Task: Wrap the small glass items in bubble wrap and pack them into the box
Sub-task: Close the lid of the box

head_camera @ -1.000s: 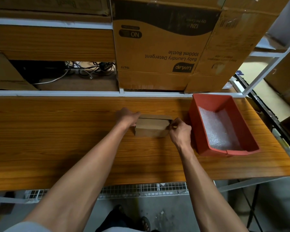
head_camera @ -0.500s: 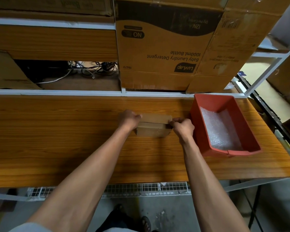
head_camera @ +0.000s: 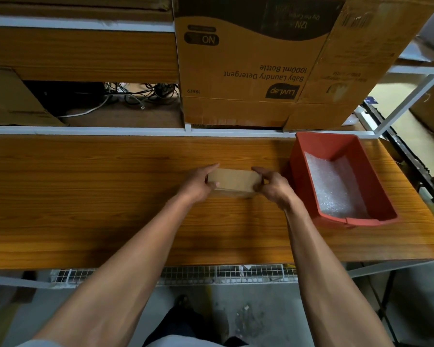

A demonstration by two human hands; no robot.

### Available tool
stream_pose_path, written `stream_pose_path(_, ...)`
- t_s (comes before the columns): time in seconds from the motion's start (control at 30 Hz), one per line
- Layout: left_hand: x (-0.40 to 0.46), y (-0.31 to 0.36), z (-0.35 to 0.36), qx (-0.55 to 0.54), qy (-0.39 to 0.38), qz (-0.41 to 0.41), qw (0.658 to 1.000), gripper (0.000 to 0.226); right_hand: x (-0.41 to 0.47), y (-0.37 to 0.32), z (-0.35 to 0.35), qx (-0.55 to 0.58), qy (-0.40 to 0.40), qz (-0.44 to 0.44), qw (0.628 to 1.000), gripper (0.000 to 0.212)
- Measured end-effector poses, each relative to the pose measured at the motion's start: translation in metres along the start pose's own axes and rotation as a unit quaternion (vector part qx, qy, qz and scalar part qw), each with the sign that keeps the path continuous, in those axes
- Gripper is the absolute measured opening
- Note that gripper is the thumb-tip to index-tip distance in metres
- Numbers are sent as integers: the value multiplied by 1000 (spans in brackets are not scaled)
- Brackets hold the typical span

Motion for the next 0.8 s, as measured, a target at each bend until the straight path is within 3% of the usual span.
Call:
stream_pose_path(0.2,-7,-10,17,142,-102,20,984,78,-11,2,29,-95,-77,2,993,79)
stream_pose_path(0.23,-9,-14,23,151,-105,19,983,80,-13,6,40,-71,-92,-12,993,78)
stream_pose_path(0.3,-11,-22,35,162,-95,23,982,83,-19,11,60,124,-83,-24,988,72)
stream_pose_path(0.37,-15,-31,48,184,-87,31,979,87,-19,24,75,230,-45,2,972,90)
stream_pose_path(0.43,-17,-40,58,207,-77,43,974,91,-21,30,83,144,-19,6,989,94)
stream_pose_path(0.53,-8,-50,66,258,-54,37,964,99,-22,28,88,-129,-14,-79,988,64)
stream_pose_path(0.7,11,-43,74,351,-27,47,935,99,3,28,102,-324,-23,-46,944,103)
stream_pose_path(0.8,27,-43,75,363,-42,62,929,94,21,29,102,-344,-33,-37,938,103)
Point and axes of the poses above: each hand's wrist, its own x-axis towards the middle knuckle, its own z-axis out of the palm, y = z × x, the point moved 5 cm from there along x, towards the middle knuckle, and after that the axes turned 12 degrees about -y, right-handed, at the moved point
